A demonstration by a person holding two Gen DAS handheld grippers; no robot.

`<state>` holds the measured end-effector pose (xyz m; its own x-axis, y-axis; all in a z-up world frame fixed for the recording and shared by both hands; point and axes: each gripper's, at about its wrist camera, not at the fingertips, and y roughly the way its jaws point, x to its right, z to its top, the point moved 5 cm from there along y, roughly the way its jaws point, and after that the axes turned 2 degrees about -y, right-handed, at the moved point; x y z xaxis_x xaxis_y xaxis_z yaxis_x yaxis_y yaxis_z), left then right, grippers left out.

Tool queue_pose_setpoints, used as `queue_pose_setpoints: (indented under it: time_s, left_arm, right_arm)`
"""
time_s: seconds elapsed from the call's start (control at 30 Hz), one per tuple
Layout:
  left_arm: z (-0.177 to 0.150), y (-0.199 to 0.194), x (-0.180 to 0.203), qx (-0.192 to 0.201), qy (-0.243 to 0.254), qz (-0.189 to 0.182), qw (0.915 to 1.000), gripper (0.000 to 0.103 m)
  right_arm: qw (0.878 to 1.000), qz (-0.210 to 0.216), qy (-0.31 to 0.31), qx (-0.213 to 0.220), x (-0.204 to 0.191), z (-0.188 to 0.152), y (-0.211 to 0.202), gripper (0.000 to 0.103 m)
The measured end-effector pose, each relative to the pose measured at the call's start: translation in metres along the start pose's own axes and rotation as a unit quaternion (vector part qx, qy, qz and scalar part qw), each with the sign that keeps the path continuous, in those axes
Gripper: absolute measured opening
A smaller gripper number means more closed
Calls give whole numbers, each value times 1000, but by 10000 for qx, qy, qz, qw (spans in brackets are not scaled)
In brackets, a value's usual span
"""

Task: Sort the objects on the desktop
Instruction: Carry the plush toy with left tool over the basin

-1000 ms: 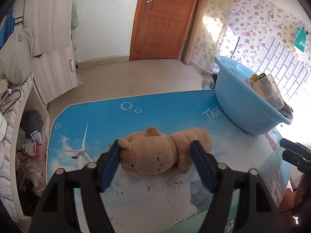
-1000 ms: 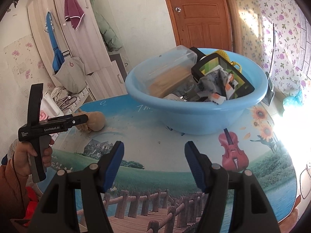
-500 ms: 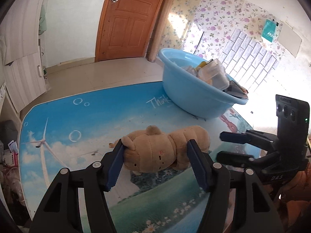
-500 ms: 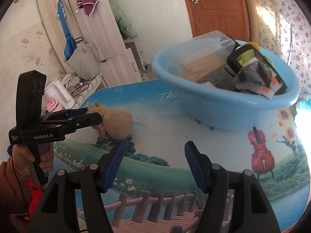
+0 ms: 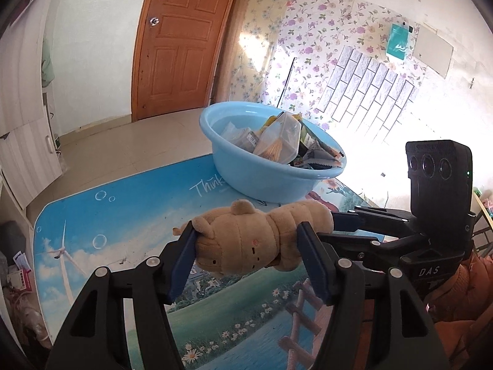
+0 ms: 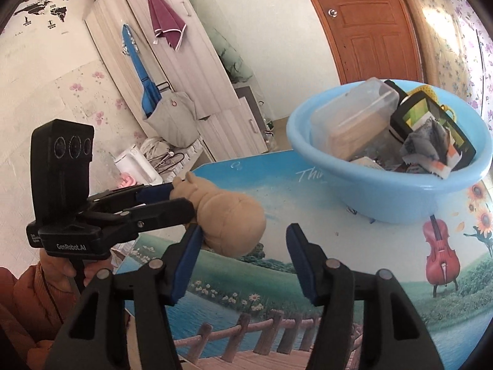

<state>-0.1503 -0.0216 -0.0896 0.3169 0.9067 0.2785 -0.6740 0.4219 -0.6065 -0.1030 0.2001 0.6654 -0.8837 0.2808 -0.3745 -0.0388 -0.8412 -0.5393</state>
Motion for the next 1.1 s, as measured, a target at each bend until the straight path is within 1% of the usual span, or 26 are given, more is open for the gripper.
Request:
queue_pose_setpoints:
  time_s: [0.03, 0.27, 0.37, 0.43, 0.53, 0.63, 0.73, 0.77, 0.8, 0.9, 1.0, 1.1]
  left_arm:
    - [1, -1, 3, 15, 58, 38, 10000, 64]
    - [13, -2, 20, 91, 209, 25, 9997, 65]
    - [26, -2, 29, 217, 229, -16, 9995, 68]
    - [34, 0, 37, 274, 324, -9, 9991, 68]
    - [42, 5, 48, 318, 446, 57, 9985, 72]
    - [47, 13, 51, 319, 498, 130, 9982, 73]
    - [49, 21, 50, 275, 384, 144, 9988, 73]
    - [49, 23, 48, 254, 340, 141, 9990, 73]
    - [47, 25, 46, 225, 310, 155, 9991, 73]
    - [44, 29, 39, 160, 288, 269, 9991, 75]
    - [44, 33, 34, 133, 170, 299, 9993, 77]
    - [43, 35, 30, 119, 88, 353, 9993, 78]
  right_arm:
    - [10000, 90, -24, 19, -2, 0, -2, 44]
    - [9996, 1, -97, 284, 2, 2, -15, 39]
    - [9984, -111, -102, 544, 4, 6, -26, 38]
    - [9973, -187, -96, 710, 7, 11, -33, 38]
    - [9951, -410, -107, 893, 14, 14, -42, 38]
    - [9915, -649, 88, 1124, 29, 16, -53, 38]
    - [9851, -1001, 328, 1358, 51, 19, -66, 38]
    - [9839, -1048, 367, 1403, 56, 20, -68, 38]
    - [9831, -1086, 395, 1417, 61, 22, -68, 38]
    - [9783, -1435, 357, 1449, 76, 25, -75, 38]
    - [9782, -1446, 467, 1417, 89, 30, -71, 38]
    - [9788, -1578, 484, 1214, 100, 33, -58, 38]
